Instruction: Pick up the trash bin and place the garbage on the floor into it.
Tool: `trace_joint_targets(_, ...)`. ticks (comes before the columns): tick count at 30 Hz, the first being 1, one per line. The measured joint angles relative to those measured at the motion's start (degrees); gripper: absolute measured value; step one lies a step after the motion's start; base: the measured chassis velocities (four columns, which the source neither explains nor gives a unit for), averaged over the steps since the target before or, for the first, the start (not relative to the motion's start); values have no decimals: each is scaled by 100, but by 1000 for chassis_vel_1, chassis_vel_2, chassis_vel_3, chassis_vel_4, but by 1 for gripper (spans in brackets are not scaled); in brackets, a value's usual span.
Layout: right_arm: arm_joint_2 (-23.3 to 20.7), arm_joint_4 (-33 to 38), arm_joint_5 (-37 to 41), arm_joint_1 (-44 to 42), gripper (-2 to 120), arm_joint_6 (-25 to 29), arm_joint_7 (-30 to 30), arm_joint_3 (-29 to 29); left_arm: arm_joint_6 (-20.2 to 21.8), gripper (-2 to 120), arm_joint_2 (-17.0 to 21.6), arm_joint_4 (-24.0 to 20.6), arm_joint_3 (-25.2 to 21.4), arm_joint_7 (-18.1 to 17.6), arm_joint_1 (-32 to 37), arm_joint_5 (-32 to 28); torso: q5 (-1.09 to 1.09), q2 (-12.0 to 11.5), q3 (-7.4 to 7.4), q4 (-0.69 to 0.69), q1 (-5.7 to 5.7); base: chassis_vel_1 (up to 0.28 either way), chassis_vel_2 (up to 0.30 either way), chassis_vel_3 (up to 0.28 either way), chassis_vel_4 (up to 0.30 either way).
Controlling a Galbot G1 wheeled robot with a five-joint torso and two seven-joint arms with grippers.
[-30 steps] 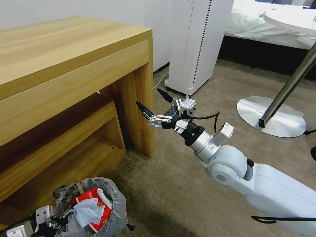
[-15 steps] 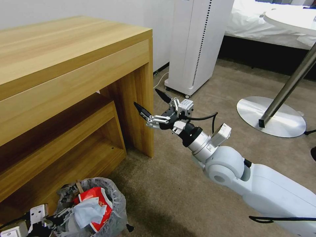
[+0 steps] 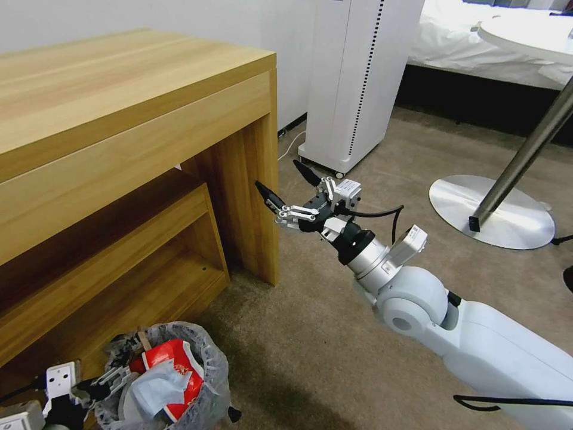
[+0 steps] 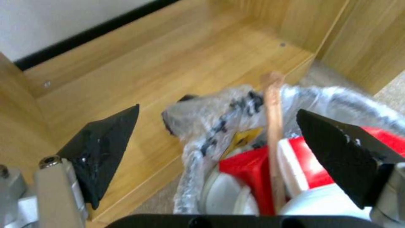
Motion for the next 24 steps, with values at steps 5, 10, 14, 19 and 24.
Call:
trace_joint_targets(5, 20, 24, -32, -392, 100, 28, -1, 385, -202, 99, -84, -167, 36, 108, 119, 188, 0, 0, 0, 0, 0, 0, 0, 0, 0)
trace_joint_targets(10, 19, 35, -69, -922, 100, 54, 5, 885, -464, 99, -106, -245, 33, 231, 162, 397, 0, 0, 0, 0, 0, 0, 0, 0, 0)
trace_joint_targets(14, 105, 34, -176, -1361, 100, 54, 130, 1377, -695, 99, -120, -247, 25, 360, 143, 533, 0, 0, 0, 0, 0, 0, 0, 0, 0)
trace_joint_targets(19, 193, 26, -324, -1754, 100, 65, 188, 1873, -827, 99, -118, -247, 21, 449, 122, 611, 0, 0, 0, 0, 0, 0, 0, 0, 0)
trace_joint_targets(24, 377, -25, -720, -2353, 100, 221, 144, 2611, -911, 99, -63, -248, 13, 514, 90, 701, -2, 0, 0, 0, 0, 0, 0, 0, 0)
